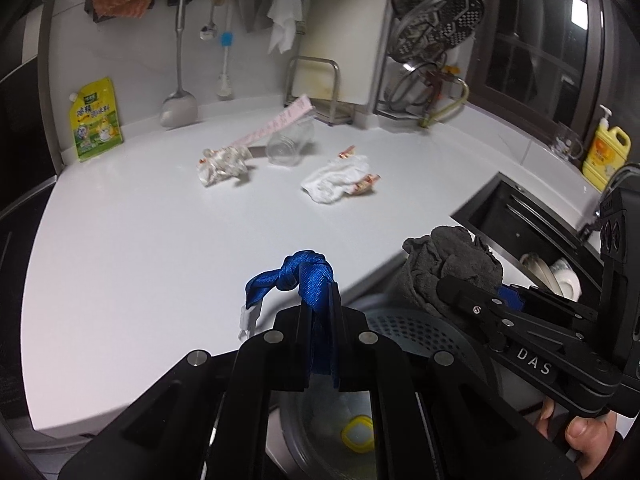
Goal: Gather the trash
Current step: 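Carry the cloth and the ribbon in both tools over the grey basket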
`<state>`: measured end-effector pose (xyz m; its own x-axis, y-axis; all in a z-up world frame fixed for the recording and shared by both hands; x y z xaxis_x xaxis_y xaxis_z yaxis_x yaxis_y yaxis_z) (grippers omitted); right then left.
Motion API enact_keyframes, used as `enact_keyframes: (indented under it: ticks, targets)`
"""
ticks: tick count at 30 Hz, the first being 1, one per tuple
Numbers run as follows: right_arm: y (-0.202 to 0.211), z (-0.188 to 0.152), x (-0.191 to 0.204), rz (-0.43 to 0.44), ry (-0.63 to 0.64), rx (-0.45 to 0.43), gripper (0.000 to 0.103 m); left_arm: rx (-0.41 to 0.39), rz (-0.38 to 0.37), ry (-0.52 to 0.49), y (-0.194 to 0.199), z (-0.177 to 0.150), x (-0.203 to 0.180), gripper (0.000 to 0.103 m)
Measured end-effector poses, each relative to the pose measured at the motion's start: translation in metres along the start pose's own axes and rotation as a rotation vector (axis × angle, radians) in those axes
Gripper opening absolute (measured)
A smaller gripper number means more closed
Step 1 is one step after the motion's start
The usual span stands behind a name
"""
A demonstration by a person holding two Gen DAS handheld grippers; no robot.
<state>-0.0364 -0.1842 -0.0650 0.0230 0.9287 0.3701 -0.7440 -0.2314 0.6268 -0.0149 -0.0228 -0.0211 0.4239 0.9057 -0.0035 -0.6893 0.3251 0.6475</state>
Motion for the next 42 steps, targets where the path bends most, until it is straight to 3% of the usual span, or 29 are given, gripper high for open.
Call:
enact_keyframes:
  ticks: [8,18,28,42]
  targets:
    - [0.026,-0.04,-0.029,-0.043,-0.047,0.005,0.028,0.019,-0.074,-0.038,0.006,-0.022,-0.037,0.007]
    - [0.025,-0.086,-0.047,-0.063,-0.076,0.086,0.028,0.103,-0.117,-0.076,-0.011,-0.056,-0.067,0.007]
    - [0.012,-0.103,-0.063,-0.06,-0.113,0.134,0.028,0.181,-0.112,-0.086,-0.036,-0.081,-0.074,0.007]
    - [-0.003,-0.11,-0.066,-0.049,-0.122,0.169,0.028,0.216,-0.09,-0.065,-0.05,-0.088,-0.066,0.007]
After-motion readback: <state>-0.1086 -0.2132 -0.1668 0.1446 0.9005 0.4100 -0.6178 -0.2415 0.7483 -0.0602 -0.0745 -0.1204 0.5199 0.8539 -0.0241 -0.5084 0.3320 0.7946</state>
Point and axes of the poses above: each gripper's, at about its wrist camera, not at the fingertips, and y roughly against the way its jaws point, x to its left, z to its top, the point moved 1 cm from there along -y, roughly the way its jaws point, and after that the axes turned 9 degrees about -y, right-handed, at the moved point
